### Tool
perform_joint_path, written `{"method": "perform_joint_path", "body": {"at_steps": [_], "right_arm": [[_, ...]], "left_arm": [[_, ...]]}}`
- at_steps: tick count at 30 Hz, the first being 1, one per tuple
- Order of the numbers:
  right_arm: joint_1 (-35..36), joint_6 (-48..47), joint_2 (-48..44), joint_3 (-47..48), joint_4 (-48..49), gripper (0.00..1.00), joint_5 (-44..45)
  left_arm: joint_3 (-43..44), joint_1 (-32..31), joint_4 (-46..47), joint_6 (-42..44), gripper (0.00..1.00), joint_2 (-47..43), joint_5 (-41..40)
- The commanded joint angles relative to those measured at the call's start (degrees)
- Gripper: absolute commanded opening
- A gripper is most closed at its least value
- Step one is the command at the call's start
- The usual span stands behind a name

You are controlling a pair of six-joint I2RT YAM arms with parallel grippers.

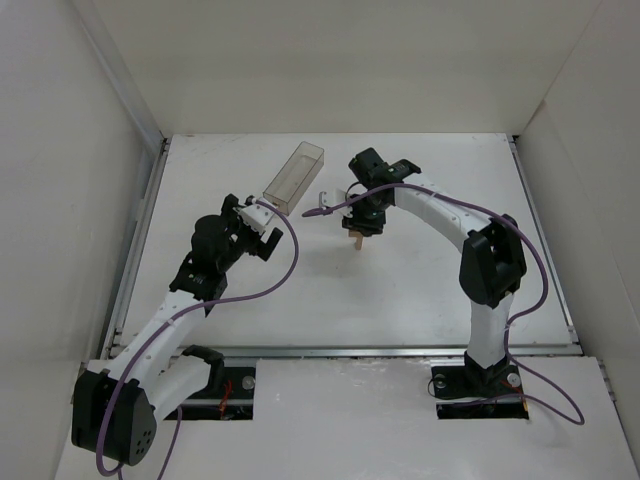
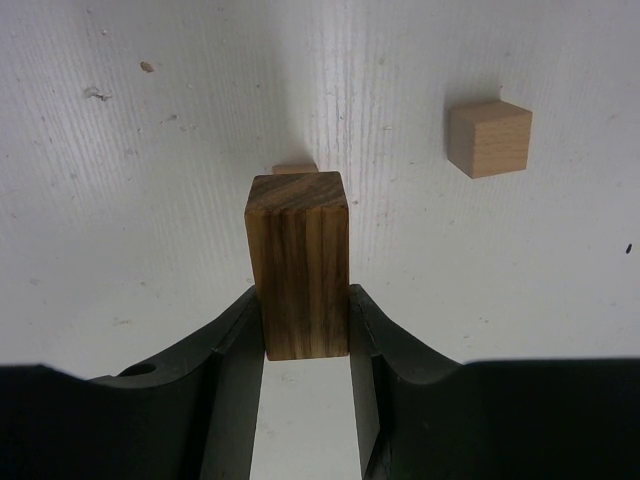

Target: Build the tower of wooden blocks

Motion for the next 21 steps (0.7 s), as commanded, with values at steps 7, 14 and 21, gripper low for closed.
{"method": "perform_joint_path", "body": {"at_steps": [7,14,21], "right_arm": [[0.49,-0.75,-1.58,-0.06,2.02,0.00,-0.01],[0.49,-0.75,-2.19,-1.29,2.02,0.02,1.22],[0.49,-0.75,-2.19,-1.29,2.54,0.08,1.22]], "left_arm": [[-0.35,0.20,2.13,-0.25,0.86,-0.74,0.89],[-0.35,0.20,2.13,-0.25,0.86,-0.74,0.89],[-0.35,0.20,2.13,-0.25,0.86,-0.74,0.89]]}}
